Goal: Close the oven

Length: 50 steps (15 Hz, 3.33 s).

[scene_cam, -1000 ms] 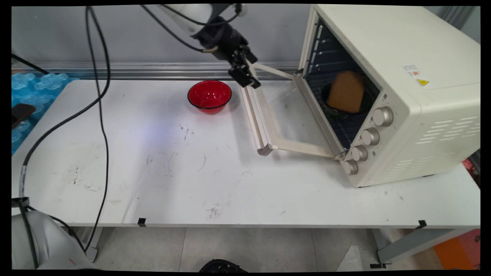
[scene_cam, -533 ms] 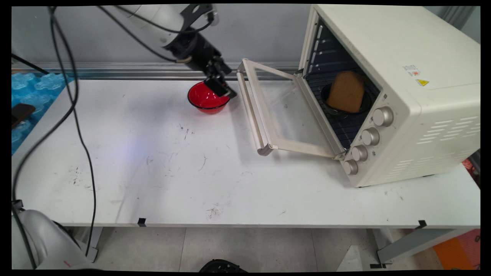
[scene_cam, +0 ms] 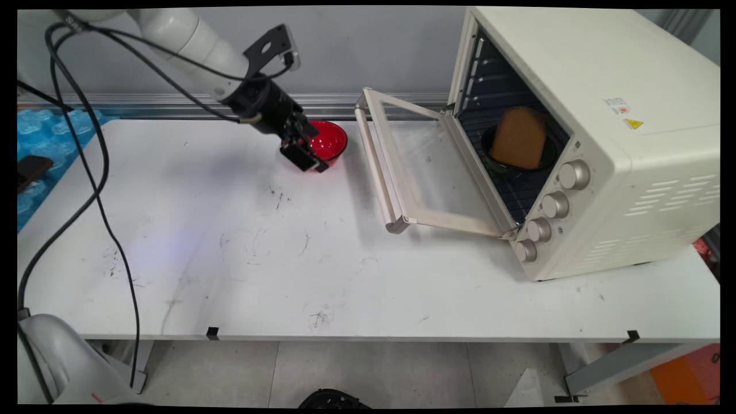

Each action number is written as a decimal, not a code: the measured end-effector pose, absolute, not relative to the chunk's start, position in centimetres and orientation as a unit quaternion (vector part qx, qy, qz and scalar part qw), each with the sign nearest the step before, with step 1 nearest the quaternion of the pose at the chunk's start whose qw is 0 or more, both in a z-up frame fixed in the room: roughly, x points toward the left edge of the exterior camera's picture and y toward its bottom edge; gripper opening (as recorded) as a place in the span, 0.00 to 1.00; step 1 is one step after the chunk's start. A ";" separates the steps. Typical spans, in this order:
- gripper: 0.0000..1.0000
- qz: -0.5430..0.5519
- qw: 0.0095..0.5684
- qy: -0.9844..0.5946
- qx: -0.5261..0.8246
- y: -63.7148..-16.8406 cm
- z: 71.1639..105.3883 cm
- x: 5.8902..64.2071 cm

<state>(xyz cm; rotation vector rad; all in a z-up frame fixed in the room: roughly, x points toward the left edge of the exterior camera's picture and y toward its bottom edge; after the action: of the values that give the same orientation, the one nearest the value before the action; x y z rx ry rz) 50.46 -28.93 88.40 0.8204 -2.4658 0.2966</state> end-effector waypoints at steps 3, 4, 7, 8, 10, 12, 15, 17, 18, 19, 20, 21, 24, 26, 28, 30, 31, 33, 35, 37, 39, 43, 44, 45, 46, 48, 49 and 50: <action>1.00 0.105 0.260 -0.909 0.308 -28.6 87.0 50.8; 0.00 0.103 0.260 -0.909 0.309 -28.6 86.5 50.8; 0.00 0.098 0.264 -0.908 0.310 -28.6 84.5 50.7; 0.00 0.097 0.265 -0.908 0.311 -28.6 84.0 50.7; 0.00 0.096 0.270 -0.907 0.309 -28.7 83.0 50.5; 0.00 0.097 0.275 -0.906 0.308 -28.9 82.1 50.3; 0.00 0.100 0.285 -0.904 0.303 -29.4 80.9 50.0; 0.00 0.101 0.293 -0.902 0.299 -29.8 80.1 49.6; 0.00 0.102 0.297 -0.902 0.296 -30.0 79.8 49.4; 0.00 0.102 0.301 -0.901 0.294 -30.2 79.5 49.3; 0.00 0.103 0.306 -0.900 0.292 -30.4 79.1 49.1; 0.00 0.103 0.310 -0.900 0.289 -30.5 78.9 49.0; 0.00 0.106 0.323 -0.897 0.282 -31.1 78.1 48.4; 0.00 0.108 0.332 -0.895 0.277 -31.4 77.7 48.1; 0.00 0.112 0.342 -0.893 0.271 -31.8 77.4 47.8; 0.00 0.116 0.350 -0.890 0.268 -32.0 77.3 47.5; 0.00 0.119 0.354 -0.889 0.266 -32.2 77.3 47.4; 0.00 0.123 0.362 -0.886 0.261 -32.5 77.5 47.2; 0.00 0.128 0.369 -0.884 0.257 -32.8 77.8 47.0; 0.00 0.130 0.373 -0.883 0.253 -33.0 78.1 47.0; 0.00 0.132 0.377 -0.883 0.246 -33.1 78.6 46.8; 0.00 0.133 0.382 -0.885 0.229 -33.3 79.7 46.7; 0.00 0.134 0.384 -0.886 0.224 -33.4 80.2 46.6; 0.00 0.134 0.384 -0.886 0.220 -33.5 80.5 46.6; 0.00 0.135 0.385 -0.888 0.214 -33.7 81.1 46.6; 0.00 0.136 0.385 -0.890 0.203 -34.0 82.0 46.5; 0.00 0.137 0.385 -0.891 0.196 -34.3 82.6 46.5; 0.00 0.138 0.385 -0.892 0.191 -34.5 83.1 46.4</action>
<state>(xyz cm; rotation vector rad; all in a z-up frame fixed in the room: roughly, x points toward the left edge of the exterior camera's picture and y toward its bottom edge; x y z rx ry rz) 46.41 -34.51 83.05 0.4870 -2.2729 0.3517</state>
